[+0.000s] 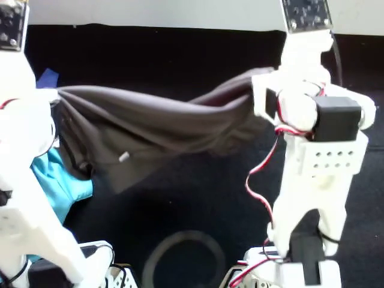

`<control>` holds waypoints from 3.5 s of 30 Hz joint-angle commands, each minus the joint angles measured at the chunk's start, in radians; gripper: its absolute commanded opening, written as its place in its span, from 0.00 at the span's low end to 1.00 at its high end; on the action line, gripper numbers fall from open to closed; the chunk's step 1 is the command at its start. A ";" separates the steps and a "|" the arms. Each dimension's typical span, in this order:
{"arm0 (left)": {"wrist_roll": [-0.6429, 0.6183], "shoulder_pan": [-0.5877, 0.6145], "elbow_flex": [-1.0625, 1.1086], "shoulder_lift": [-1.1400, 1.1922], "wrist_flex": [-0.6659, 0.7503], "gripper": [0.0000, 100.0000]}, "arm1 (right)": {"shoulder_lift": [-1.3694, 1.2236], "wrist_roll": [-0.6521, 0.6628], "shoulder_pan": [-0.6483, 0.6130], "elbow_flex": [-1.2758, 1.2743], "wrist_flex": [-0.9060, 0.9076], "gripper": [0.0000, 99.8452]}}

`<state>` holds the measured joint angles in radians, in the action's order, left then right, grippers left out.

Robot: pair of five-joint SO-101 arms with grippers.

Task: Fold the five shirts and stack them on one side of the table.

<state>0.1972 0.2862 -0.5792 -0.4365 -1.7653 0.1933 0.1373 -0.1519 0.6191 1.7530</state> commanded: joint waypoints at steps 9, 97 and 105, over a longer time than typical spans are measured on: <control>-0.006 -0.031 0.740 0.265 0.396 0.01 | -0.108 0.081 0.130 -0.607 -0.504 0.01; 0.242 -0.163 0.825 0.610 0.347 0.23 | -0.154 0.075 0.239 -0.325 -0.275 0.30; 0.118 -0.295 0.780 0.599 0.347 0.14 | -0.154 0.075 0.239 -0.325 -0.275 0.30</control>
<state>0.3537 0.0437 0.2478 0.1818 -1.4124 -0.0123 0.2094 0.0829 0.2555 1.4753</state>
